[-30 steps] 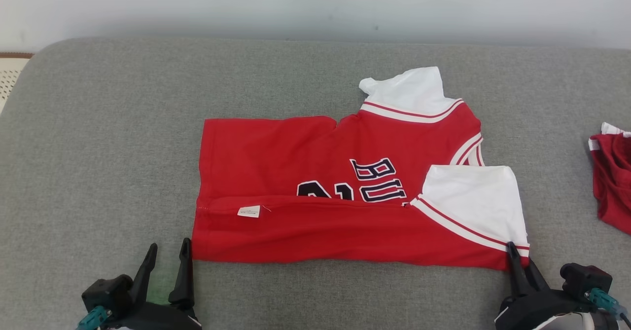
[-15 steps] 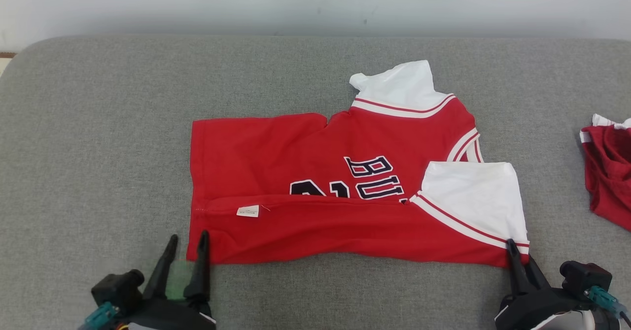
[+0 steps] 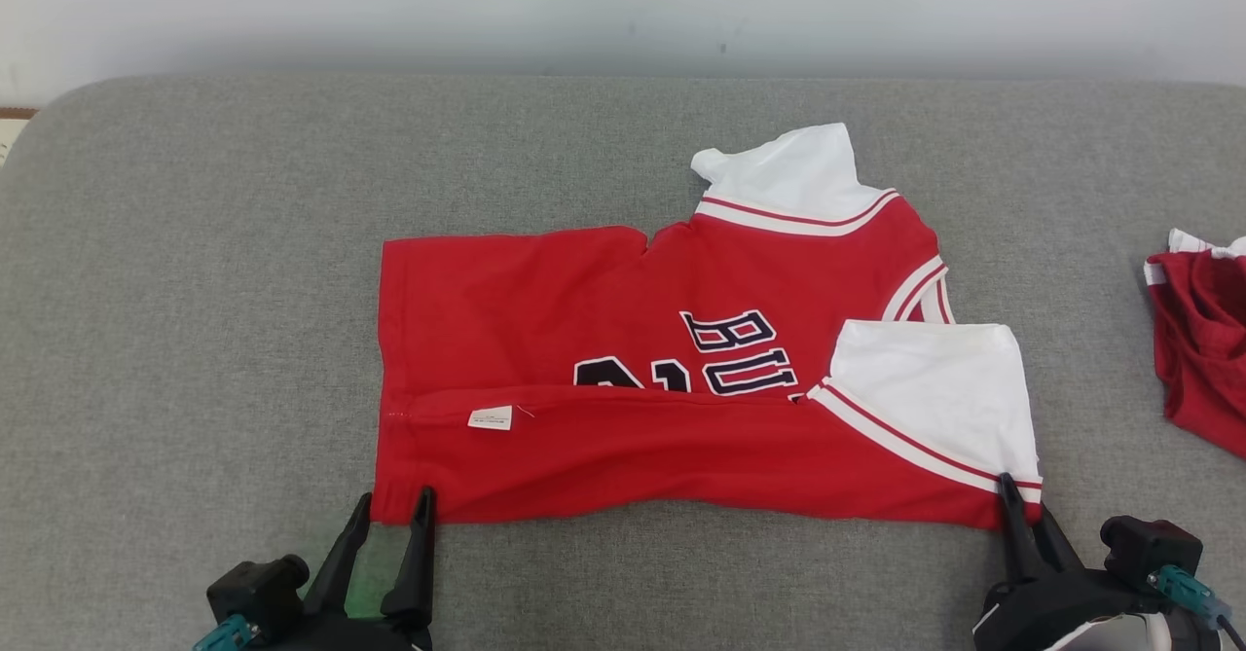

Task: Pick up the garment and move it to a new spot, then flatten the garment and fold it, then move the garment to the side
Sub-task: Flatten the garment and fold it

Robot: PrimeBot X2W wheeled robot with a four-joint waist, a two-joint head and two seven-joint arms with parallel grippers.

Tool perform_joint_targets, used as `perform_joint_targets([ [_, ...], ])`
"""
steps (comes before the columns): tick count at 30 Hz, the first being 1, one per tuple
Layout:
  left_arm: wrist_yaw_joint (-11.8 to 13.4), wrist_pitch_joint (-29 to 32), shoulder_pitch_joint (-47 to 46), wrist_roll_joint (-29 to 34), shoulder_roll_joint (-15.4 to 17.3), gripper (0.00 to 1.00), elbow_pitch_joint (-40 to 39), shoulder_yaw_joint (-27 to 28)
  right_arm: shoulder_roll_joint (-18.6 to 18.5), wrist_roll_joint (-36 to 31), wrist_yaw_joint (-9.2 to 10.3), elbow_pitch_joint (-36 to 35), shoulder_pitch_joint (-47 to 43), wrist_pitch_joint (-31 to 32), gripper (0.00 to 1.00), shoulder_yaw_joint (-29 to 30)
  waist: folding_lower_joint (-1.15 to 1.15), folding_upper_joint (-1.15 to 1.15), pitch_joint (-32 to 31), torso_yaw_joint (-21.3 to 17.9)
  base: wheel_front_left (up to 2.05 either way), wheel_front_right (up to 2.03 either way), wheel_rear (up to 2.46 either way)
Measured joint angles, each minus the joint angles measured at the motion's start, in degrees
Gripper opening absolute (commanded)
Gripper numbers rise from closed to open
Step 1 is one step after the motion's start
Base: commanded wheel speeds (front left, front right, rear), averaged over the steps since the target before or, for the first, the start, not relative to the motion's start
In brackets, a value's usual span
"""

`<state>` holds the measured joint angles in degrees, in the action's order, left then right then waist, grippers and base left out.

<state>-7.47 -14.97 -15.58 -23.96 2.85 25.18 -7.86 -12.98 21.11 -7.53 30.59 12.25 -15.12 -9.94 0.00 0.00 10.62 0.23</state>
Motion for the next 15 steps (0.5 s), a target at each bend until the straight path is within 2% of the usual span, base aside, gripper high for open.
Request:
perform_joint_targets([
  [7,0.0,0.0,-1.13,0.56,0.01,1.0,1.07,-0.16,-0.09,0.01,0.0,-0.02,0.0,0.0,0.0,-0.34,0.0,0.0,0.04,-0.28,0.0,0.0,0.0],
  [8,0.0,0.0,-1.13,0.42,-0.01,0.74,1.09,-0.37,-0.09,0.01,0.0,-0.02,0.0,0.0,0.0,-0.41,0.0,0.0,0.03,-0.33,0.0,0.0,0.0],
  [10,0.0,0.0,-1.13,0.25,0.0,0.0,1.14,-0.9,-0.11,0.02,0.0,0.0,0.0,0.0,0.0,-0.44,0.0,0.0,0.03,-0.38,0.0,0.0,0.0],
  [15,0.0,-0.01,-1.12,-1.45,0.0,0.0,2.08,-1.52,-0.21,0.05,0.0,0.03,0.01,0.0,0.0,-0.42,0.0,0.0,-0.04,-0.23,0.0,0.0,0.0],
])
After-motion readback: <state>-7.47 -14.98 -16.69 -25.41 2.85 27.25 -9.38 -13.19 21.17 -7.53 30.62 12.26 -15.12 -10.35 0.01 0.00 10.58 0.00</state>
